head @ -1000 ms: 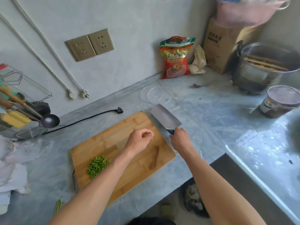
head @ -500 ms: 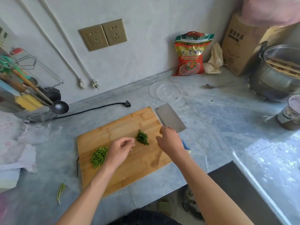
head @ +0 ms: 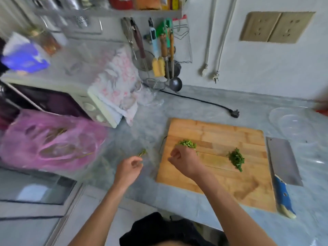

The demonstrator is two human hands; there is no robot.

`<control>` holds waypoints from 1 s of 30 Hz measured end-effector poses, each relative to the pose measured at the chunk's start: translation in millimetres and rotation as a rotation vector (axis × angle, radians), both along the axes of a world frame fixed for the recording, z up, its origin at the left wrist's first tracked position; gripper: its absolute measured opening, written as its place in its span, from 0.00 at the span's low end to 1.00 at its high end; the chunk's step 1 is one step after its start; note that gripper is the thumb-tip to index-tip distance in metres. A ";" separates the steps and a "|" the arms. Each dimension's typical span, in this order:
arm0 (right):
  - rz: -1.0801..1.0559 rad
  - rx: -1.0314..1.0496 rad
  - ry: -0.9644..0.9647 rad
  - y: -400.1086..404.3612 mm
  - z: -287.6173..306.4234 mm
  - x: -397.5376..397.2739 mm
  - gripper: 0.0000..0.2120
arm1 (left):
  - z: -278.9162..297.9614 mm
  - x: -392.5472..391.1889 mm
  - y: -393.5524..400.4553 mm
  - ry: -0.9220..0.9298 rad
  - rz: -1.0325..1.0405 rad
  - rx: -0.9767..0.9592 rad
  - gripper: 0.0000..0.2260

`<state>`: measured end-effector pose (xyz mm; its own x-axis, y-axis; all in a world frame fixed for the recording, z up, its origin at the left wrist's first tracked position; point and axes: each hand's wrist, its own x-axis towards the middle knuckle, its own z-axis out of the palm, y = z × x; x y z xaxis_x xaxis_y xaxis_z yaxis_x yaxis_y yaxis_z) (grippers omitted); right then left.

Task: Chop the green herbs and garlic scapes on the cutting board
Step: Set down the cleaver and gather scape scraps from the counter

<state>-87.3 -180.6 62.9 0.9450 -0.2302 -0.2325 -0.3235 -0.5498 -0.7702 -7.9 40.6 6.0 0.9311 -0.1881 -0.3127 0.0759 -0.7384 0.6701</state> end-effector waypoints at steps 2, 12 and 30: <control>0.037 -0.015 0.004 11.8 -1.4 8.6 0.06 | -5.0 12.4 15.6 -0.055 -0.062 0.136 0.12; 0.055 -0.075 0.098 41.4 -8.9 28.4 0.06 | -18.9 47.6 -16.5 -0.098 -0.112 0.241 0.18; -0.061 -0.069 0.232 56.0 -32.5 24.1 0.09 | -40.5 93.6 -7.4 -0.101 -0.405 0.167 0.07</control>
<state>-63.2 -124.6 30.4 0.8522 -0.3076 -0.4233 -0.5210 -0.5727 -0.6329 85.6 33.2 -34.5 0.8201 -0.4984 -0.2812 -0.3015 -0.7939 0.5280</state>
